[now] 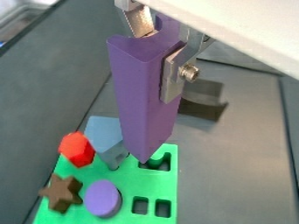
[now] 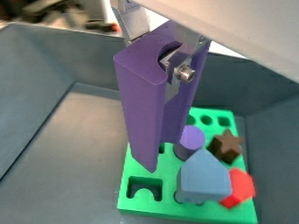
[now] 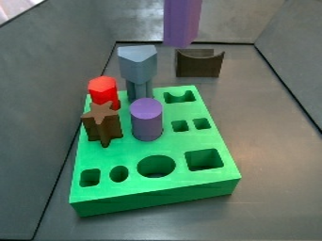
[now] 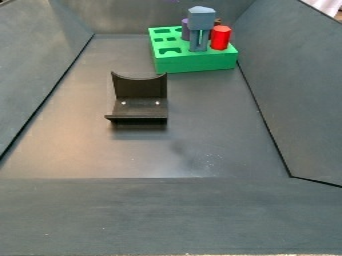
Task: Pick up the arch object. Move up. Move to above the board. Insert the arch object.
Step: Insert the arch object.
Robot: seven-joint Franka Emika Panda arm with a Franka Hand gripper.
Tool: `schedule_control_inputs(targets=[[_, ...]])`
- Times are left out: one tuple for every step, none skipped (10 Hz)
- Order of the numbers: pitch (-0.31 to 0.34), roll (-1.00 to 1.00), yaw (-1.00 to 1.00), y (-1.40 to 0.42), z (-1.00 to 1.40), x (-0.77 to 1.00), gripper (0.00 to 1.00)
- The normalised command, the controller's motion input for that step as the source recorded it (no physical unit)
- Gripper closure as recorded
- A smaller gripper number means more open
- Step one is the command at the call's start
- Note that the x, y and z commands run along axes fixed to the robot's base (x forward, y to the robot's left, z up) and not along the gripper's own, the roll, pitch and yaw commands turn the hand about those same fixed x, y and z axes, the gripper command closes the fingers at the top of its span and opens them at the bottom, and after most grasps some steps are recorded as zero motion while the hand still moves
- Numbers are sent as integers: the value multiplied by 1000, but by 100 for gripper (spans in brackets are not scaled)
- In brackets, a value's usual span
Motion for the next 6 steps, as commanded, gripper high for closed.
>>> schedule_control_inputs(targets=[[-16, 49, -1000, 0, -151, 0, 100], [-17, 47, -1000, 0, -154, 0, 100], [-17, 46, -1000, 0, -157, 0, 100], [-16, 49, -1000, 0, -154, 0, 100], [-14, 54, -1000, 0, -163, 0, 100], [-11, 54, -1000, 0, -163, 0, 100]])
